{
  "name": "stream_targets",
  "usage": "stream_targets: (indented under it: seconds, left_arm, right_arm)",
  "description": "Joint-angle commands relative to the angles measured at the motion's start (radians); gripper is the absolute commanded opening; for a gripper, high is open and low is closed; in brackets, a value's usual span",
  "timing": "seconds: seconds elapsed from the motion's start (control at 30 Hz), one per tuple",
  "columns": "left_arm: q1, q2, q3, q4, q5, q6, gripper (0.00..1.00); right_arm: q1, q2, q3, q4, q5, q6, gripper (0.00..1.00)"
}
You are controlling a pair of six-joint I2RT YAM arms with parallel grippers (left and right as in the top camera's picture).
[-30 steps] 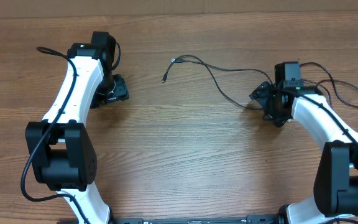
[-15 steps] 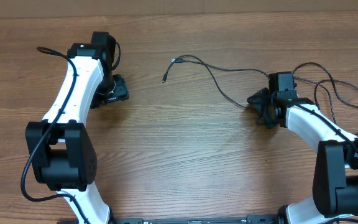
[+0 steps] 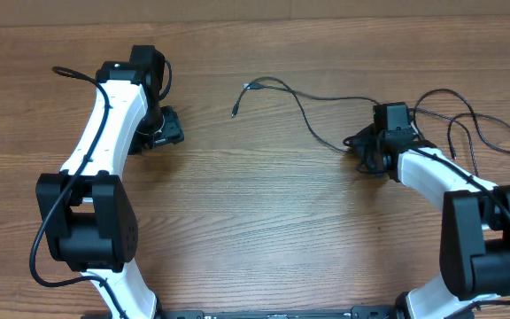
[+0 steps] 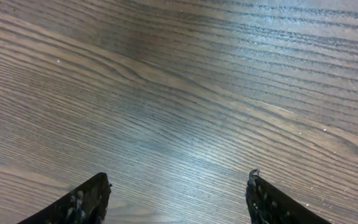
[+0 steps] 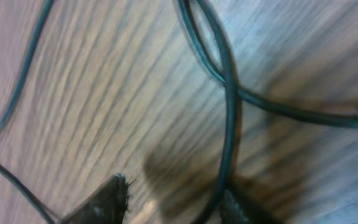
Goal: Untangle cables
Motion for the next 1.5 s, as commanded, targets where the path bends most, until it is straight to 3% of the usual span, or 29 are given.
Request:
stream_targets:
  seconds: [0.0,0.13,0.33,0.57,0.67,0.97,1.17,1.47]
  left_arm:
    - [-0.007,-0.021,0.011,-0.006,0.008,0.027,0.7]
    - [-0.007,-0.021,0.011,-0.006,0.008,0.027,0.7]
    - [-0.007,-0.021,0.011,-0.006,0.008,0.027,0.7]
    - [-0.007,-0.021,0.011,-0.001,0.008,0.027,0.7]
    - [-0.007,-0.021,0.011,-0.001,0.007,0.027,0.7]
    - [-0.007,-0.021,0.011,-0.006,0.007,0.028,0.7]
    - [-0.007,-0.021,0.011,-0.007,0.008,0.028,0.7]
    - [-0.007,-0.021,0.011,-0.005,0.008,0.031,0.7]
  right_arm:
    - [0.01,0.039,-0.011,0.043,-0.065,-0.034,0.2]
    - [0.01,0.038,-0.009,0.063,-0.098,-0.058,0.04]
    - [0.01,0.022,0.006,0.004,-0.201,-0.227,0.04]
    - [0.027,-0.145,0.158,-0.302,-0.316,-0.548,0.04]
    - [0.031,-0.243,0.235,-0.385,-0.327,-0.605,0.04]
    - [-0.015,-0.47,0.387,-0.394,0.115,-0.591,0.04]
    - [-0.177,-0.486,0.41,-0.377,0.258,-0.602,0.04]
    - [-0.522,-0.484,0.597,-0.374,0.036,-0.636,0.04]
